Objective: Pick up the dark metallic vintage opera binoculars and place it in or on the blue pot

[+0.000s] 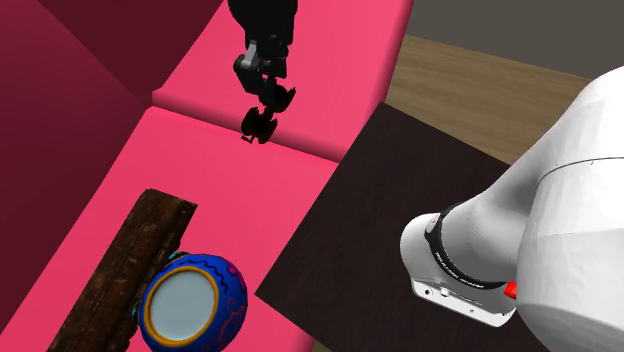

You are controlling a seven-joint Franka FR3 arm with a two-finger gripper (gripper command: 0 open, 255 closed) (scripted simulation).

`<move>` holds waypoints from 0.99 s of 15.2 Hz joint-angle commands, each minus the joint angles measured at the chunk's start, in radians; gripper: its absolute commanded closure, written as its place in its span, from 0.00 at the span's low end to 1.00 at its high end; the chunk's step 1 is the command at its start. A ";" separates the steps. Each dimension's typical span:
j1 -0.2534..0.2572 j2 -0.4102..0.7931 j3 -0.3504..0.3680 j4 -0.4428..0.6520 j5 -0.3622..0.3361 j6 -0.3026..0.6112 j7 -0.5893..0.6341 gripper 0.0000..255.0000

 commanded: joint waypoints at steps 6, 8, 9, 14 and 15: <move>0.108 -0.089 0.150 -0.063 0.082 -0.014 0.194 1.00; 0.142 -0.102 0.193 -0.067 0.109 -0.018 0.249 1.00; 0.159 -0.106 0.215 -0.068 0.123 -0.019 0.276 1.00; 0.240 -0.100 0.323 -0.047 0.187 -0.021 0.412 1.00; 0.255 -0.094 0.345 -0.038 0.199 -0.021 0.440 1.00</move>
